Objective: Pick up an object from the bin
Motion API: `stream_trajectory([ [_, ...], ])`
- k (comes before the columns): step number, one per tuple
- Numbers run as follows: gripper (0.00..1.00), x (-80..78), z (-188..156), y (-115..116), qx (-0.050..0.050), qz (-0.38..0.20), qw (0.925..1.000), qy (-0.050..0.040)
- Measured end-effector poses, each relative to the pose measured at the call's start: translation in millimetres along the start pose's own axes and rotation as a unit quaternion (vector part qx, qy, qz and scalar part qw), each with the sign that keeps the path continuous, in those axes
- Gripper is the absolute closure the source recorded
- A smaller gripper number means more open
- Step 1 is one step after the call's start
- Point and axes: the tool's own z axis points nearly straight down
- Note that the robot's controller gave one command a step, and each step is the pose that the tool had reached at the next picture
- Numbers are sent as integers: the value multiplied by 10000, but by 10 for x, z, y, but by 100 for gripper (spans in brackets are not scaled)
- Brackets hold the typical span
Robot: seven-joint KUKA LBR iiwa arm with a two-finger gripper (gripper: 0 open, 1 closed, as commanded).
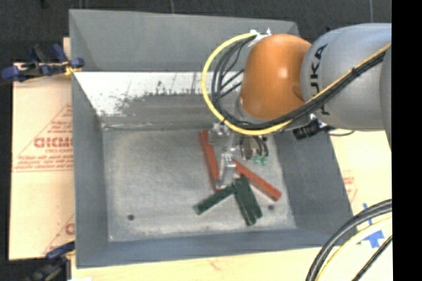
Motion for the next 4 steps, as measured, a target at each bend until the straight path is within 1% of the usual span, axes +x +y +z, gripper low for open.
stream_trajectory([
  [1, 0, 232, 465, -421, -10, -97, 9999, -62],
  [2, 100, 236, 919, -393, 1, -2282, 9736, -32],
  [3, 100, 236, 919, -393, -1, -2275, 9738, -32],
  [4, 100, 329, 419, -631, -13, -2284, 9736, 15],
])
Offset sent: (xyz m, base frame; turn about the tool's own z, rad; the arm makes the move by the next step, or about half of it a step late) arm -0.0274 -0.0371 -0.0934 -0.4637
